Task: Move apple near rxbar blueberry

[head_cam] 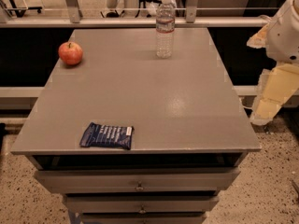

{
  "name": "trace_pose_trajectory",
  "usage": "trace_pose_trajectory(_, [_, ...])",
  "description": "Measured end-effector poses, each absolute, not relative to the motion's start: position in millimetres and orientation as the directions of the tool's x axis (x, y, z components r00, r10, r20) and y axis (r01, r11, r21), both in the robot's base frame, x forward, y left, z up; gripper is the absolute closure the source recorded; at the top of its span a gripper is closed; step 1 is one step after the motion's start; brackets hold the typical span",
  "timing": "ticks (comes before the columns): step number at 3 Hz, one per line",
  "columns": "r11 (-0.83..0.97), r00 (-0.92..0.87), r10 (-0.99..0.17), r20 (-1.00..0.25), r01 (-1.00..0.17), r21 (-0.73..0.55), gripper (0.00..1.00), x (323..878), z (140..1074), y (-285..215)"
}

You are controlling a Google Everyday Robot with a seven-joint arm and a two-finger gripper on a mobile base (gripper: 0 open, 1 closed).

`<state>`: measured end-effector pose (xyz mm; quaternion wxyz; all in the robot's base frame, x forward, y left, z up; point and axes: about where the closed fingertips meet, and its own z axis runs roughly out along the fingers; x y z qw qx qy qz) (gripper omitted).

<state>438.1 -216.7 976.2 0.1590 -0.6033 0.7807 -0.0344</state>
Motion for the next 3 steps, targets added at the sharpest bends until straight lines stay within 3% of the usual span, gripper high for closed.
trace_pose_trajectory(2, [0.264, -0.186, -0.935, -0.301, -0.934, -0.241, 0.0, 470.9, 967.6, -184.7])
trace_pose_trajectory(3, [0.264, -0.145, -0.889, -0.434, -0.938, -0.226, 0.0, 534.6, 955.2, -114.8])
